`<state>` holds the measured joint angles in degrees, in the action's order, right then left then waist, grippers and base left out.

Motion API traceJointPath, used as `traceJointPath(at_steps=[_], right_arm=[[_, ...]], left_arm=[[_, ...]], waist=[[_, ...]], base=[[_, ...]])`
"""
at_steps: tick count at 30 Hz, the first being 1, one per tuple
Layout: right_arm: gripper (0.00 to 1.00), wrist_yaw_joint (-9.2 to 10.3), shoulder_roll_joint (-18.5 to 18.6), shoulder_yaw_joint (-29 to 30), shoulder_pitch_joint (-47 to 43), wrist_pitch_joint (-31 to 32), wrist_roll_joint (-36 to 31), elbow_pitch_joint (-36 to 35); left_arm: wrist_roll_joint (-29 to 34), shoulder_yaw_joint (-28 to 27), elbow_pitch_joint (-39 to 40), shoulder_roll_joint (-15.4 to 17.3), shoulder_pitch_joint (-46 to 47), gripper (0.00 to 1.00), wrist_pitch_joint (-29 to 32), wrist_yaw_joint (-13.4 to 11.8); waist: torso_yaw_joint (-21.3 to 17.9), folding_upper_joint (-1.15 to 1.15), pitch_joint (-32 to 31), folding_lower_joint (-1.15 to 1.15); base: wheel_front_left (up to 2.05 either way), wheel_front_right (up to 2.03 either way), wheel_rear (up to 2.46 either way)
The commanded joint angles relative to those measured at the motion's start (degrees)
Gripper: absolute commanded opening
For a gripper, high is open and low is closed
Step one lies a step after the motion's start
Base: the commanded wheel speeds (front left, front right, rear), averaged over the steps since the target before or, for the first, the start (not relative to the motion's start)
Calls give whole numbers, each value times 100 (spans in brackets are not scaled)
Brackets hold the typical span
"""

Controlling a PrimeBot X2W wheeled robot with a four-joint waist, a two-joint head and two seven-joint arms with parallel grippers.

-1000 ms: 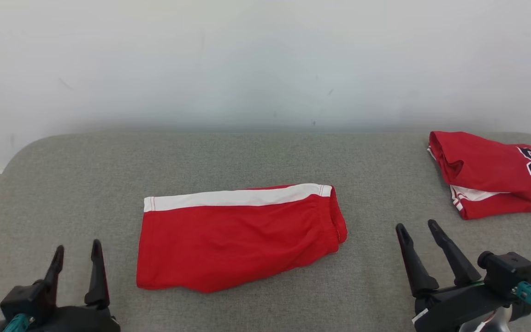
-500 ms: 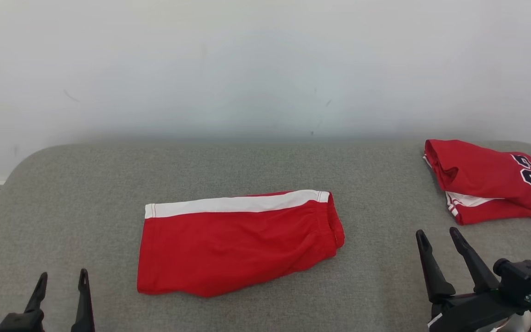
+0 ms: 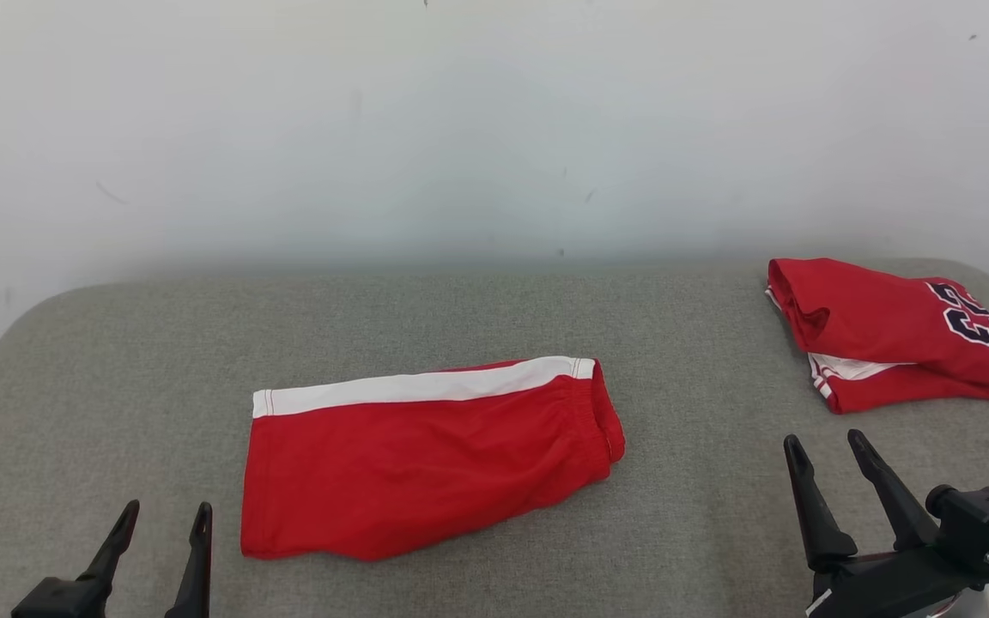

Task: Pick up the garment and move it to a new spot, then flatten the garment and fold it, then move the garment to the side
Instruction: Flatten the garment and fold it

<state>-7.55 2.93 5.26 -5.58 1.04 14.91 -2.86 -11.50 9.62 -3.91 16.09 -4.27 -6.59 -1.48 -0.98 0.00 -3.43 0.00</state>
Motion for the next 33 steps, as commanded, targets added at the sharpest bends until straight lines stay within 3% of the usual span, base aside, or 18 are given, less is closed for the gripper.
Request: traceJointPath(at_steps=[1, 25, 33], right_arm=[[100, 11, 3, -16, -45, 41, -37, -51], [100, 10, 3, -77, 14, 198, -53, -45], [100, 10, 4, -385, 530, 348, 21, 408]], left_arm=[[-42, -14, 83, 39, -71, 100, 0, -2], [-94, 57, 225, 113, -85, 100, 47, -154], [-123, 117, 196, 63, 56, 100, -3, -163]], waist=[[-11, 0, -18, 0], [0, 0, -23, 0], [28, 0, 57, 0]], base=[[0, 0, 0], [0, 0, 0], [0, 0, 0]])
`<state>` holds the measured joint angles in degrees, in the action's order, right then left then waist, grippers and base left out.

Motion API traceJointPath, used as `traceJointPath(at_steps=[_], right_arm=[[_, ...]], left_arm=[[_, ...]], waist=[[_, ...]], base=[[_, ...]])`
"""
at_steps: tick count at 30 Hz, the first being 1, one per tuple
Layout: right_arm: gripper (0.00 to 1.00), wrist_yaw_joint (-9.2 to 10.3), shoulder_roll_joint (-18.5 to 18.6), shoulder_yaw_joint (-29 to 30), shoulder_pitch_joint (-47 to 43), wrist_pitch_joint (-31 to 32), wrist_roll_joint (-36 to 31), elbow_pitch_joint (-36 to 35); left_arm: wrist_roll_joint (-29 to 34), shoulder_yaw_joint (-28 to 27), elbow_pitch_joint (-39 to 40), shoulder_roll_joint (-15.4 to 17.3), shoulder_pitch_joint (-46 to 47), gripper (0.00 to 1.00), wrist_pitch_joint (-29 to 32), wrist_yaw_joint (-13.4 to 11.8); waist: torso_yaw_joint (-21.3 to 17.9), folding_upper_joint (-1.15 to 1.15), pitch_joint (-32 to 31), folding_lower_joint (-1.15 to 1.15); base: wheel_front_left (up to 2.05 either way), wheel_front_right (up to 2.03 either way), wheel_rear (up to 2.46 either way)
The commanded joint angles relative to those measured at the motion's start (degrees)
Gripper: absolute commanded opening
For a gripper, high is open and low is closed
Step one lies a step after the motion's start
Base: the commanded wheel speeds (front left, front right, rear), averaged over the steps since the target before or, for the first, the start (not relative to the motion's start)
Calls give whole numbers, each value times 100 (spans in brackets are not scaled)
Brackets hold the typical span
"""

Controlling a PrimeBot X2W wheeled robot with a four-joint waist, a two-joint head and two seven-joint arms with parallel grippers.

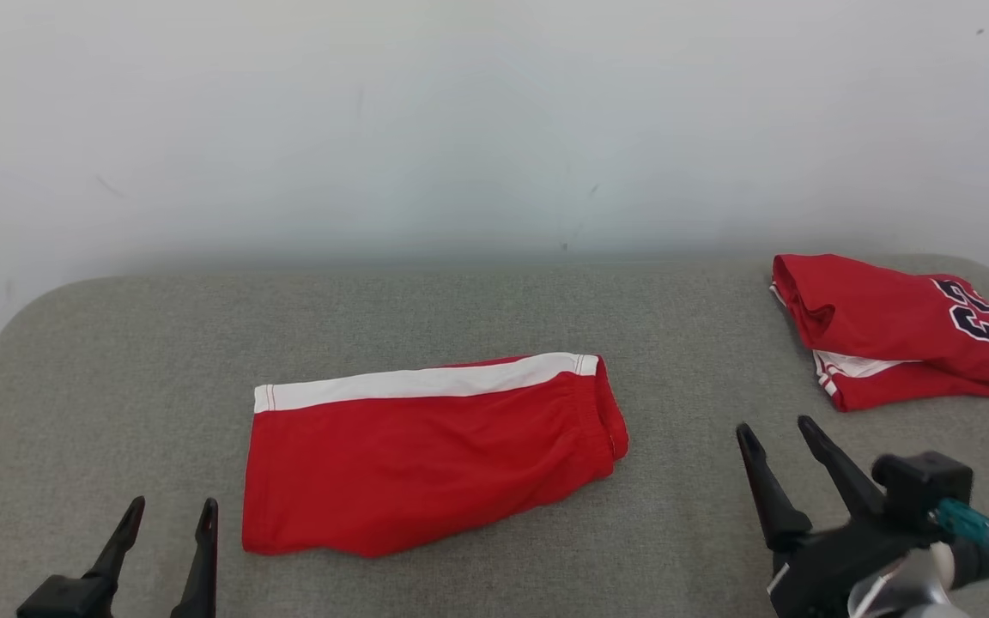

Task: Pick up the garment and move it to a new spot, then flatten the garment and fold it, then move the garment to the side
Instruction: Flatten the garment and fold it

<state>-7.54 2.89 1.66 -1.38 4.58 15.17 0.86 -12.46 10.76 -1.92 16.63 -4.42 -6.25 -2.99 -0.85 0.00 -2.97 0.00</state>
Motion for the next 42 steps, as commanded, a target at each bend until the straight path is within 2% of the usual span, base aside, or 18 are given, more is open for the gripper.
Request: traceJointPath(at_steps=[1, 15, 25, 36, 42], right_arm=[[100, 10, 10, -56, 221, -10, -7, 119], [100, 10, 20, -537, 1620, 29, 107, 2030], [100, 10, 42, -887, 2706, -182, 320, 3924], [100, 10, 21, -982, 3705, -421, 381, 5661], [100, 10, 15, -1010, 4154, -296, 343, 6438]], left_arm=[[-27, 24, -14, -3, 94, 100, -37, -8], [-68, 143, -207, -76, 401, 100, -182, 16], [-116, 242, -407, -131, 639, 100, -301, 85], [-157, 434, -582, -239, 974, 100, -405, 192], [-155, 503, -747, -283, 1161, 100, -485, 241]], waist=[[36, 0, 23, 0], [450, 0, 136, 0], [754, 0, 317, 0], [1132, 0, 699, 0], [1274, 0, 861, 0]], base=[[0, 0, 0], [0, 0, 0], [0, 0, 0], [0, 0, 0], [0, 0, 0]])
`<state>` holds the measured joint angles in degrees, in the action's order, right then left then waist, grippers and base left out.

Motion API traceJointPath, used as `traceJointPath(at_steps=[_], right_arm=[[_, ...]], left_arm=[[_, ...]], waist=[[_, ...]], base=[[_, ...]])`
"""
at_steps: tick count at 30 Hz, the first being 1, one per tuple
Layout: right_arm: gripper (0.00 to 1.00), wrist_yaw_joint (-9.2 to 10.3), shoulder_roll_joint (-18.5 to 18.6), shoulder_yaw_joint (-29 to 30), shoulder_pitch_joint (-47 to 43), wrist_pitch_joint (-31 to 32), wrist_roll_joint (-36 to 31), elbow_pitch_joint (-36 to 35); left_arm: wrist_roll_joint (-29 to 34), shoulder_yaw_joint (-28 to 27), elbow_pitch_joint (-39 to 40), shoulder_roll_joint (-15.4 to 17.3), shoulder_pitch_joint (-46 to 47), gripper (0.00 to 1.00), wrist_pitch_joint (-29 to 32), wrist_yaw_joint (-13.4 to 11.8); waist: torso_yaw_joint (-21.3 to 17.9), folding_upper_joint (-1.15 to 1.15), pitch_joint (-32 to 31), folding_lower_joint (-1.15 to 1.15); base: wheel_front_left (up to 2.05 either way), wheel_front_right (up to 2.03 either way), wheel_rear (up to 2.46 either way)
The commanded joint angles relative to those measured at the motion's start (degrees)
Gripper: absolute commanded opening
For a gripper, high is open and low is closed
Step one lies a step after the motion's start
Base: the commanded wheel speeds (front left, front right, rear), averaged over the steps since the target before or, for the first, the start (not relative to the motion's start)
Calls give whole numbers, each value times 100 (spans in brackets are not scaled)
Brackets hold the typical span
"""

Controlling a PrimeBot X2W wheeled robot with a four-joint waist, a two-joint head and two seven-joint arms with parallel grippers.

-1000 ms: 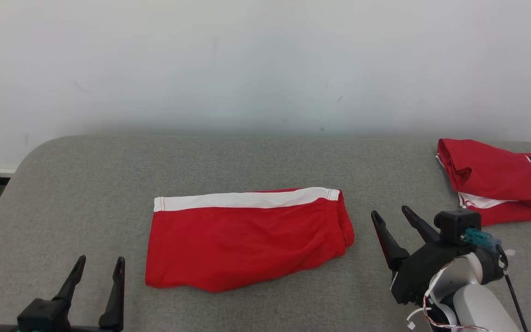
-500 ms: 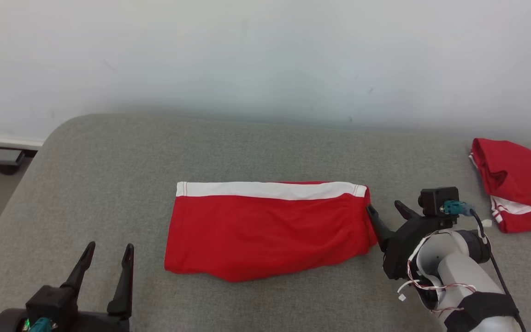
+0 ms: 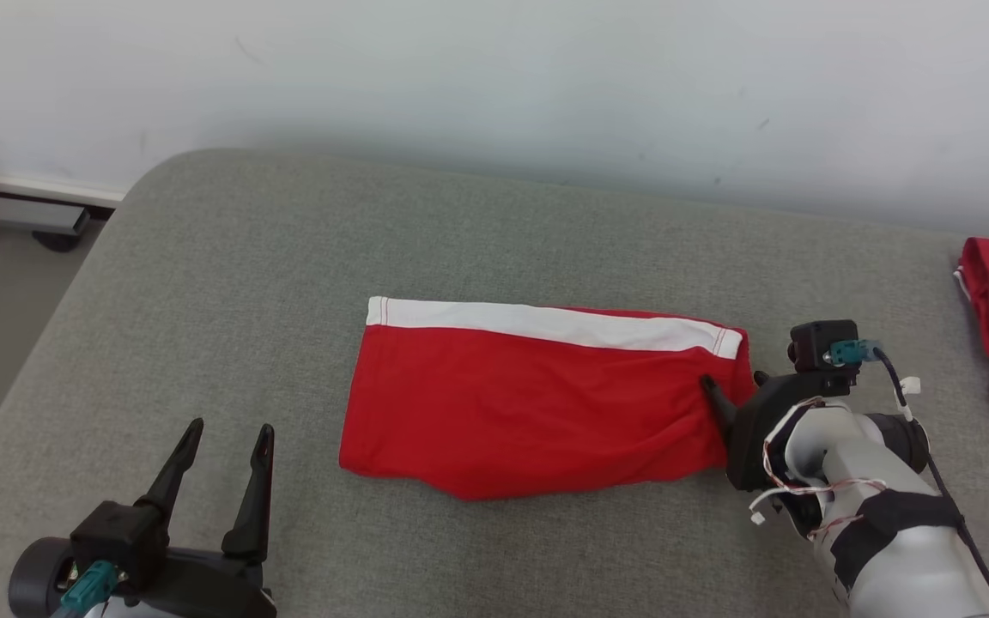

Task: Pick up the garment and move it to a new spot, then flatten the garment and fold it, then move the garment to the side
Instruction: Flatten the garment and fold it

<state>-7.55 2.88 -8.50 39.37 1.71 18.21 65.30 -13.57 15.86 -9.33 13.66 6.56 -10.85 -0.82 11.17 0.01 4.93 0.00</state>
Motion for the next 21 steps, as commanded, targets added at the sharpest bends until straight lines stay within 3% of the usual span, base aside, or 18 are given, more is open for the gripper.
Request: traceJointPath(at_steps=[1, 7, 14, 15, 16, 17, 18, 21], right_arm=[[100, 11, 18, 17, 128, 17, 134, 67], [100, 11, 15, -262, 278, 666, 663, 410], [100, 10, 12, -808, 327, 1254, 1488, 231], [81, 10, 10, -860, 338, 1303, 1547, 241], [81, 10, 10, -860, 338, 1303, 1547, 241], [35, 10, 7, -910, 362, 1308, 1562, 257], [0, 10, 6, -960, 382, 1275, 1580, 270], [0, 10, 14, -1029, 398, 1238, 1746, 259]], left_arm=[[-51, -1, -34, 12, 83, 100, -38, 14], [-53, 40, -186, 1, 177, 100, -91, 44], [-87, 107, -295, -10, 271, 100, -130, 76], [-87, 121, -314, -14, 287, 100, -135, 90], [-87, 121, -314, -14, 287, 100, -135, 90], [-97, 136, -336, -27, 304, 100, -137, 110], [-95, 148, -364, -32, 312, 100, -142, 121], [-131, 147, -429, -30, 320, 100, -170, 128]], waist=[[83, -1, 81, 0], [99, -1, 64, 0], [104, -1, 47, 0], [117, -1, 52, 0], [117, -1, 52, 0], [132, -1, 58, 0], [140, -1, 61, 0], [140, -1, 48, 0]], base=[[0, 0, 0], [0, 0, 0], [0, 0, 0], [0, 0, 0], [0, 0, 0], [0, 0, 0], [0, 0, 0], [0, 0, 0]])
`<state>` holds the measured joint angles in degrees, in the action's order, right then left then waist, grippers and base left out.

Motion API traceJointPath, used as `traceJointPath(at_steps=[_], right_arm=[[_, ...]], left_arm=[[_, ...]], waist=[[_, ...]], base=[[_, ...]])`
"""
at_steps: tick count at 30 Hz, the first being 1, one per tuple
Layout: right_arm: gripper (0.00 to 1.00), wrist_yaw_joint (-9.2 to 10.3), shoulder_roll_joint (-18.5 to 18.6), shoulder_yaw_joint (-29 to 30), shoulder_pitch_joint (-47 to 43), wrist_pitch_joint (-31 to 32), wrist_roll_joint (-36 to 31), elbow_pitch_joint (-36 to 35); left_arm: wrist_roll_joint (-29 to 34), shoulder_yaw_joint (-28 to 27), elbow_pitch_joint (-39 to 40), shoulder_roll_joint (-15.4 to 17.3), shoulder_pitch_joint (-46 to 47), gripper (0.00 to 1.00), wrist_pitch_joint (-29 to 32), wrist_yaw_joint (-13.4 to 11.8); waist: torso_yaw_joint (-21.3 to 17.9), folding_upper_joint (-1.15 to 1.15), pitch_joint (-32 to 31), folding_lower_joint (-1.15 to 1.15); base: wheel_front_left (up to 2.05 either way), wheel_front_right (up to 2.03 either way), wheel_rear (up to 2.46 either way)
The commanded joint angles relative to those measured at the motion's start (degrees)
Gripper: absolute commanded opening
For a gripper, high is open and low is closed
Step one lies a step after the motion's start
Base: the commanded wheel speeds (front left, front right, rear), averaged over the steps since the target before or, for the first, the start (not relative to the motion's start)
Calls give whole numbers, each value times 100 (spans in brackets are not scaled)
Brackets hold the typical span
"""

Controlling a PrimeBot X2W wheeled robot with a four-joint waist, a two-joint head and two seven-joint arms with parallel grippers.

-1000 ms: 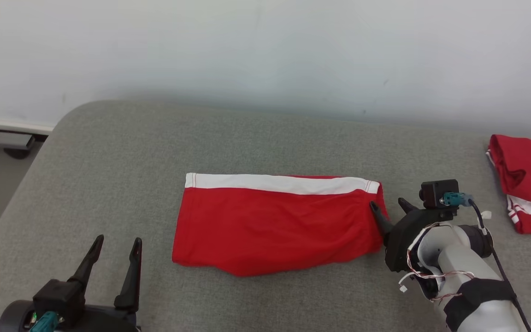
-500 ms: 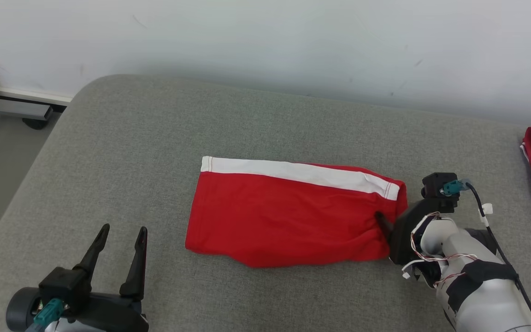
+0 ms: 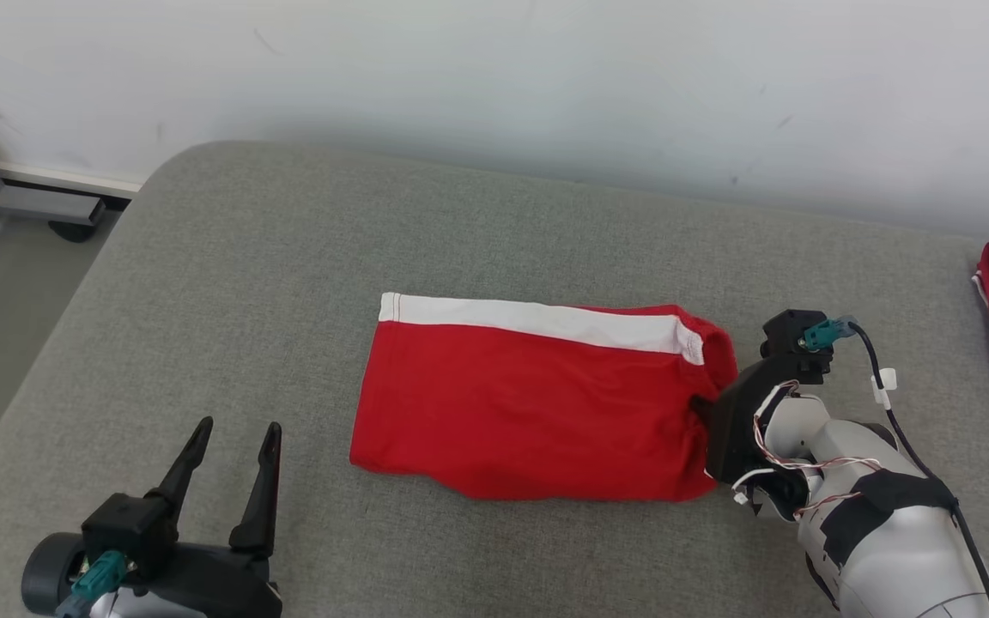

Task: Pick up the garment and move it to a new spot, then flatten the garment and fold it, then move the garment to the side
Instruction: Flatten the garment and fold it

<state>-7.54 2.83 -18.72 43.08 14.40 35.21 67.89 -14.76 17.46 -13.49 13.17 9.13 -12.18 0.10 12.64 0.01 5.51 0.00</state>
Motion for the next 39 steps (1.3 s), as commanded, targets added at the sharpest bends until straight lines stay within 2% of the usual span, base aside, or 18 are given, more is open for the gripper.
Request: traceJointPath(at_steps=[1, 6, 13, 22, 28, 34, 39], right_arm=[[0, 9, 20, -13, 26, -41, 113, -20], [0, 9, 215, -129, -175, -92, 354, -174], [0, 9, 884, -388, -600, 87, 843, -709], [0, 9, 1317, -459, -784, 901, 1820, -1604], [0, 9, 1348, -230, -749, 1685, 2620, -1994], [0, 7, 1151, 28, -639, 2336, 3175, -2049], [0, 5, 954, 192, -551, 2611, 3430, -1994]], left_arm=[[-25, -21, -40, 33, 42, 100, -46, 27], [-85, -55, -100, 85, -116, 100, -66, -22], [-129, -20, 4, 120, -267, 100, -18, -65], [-221, 0, 38, 142, -282, 100, -20, -35], [-263, 68, -5, 92, -279, 100, -42, -38], [-293, 113, -67, 66, -268, 100, -59, -27], [-288, 171, -79, 16, -247, 100, -67, -48]], waist=[[-23, -1, -28, 0], [-181, -1, -177, 0], [-548, -1, -381, 0], [-782, -1, -392, 0], [-707, -1, -397, 0], [-524, -1, -388, 0], [-387, -1, -377, 0]], base=[[0, 0, 0], [0, 0, 0], [0, 0, 0], [0, 0, 0], [0, 0, 0], [0, 0, 0], [0, 0, 0]])
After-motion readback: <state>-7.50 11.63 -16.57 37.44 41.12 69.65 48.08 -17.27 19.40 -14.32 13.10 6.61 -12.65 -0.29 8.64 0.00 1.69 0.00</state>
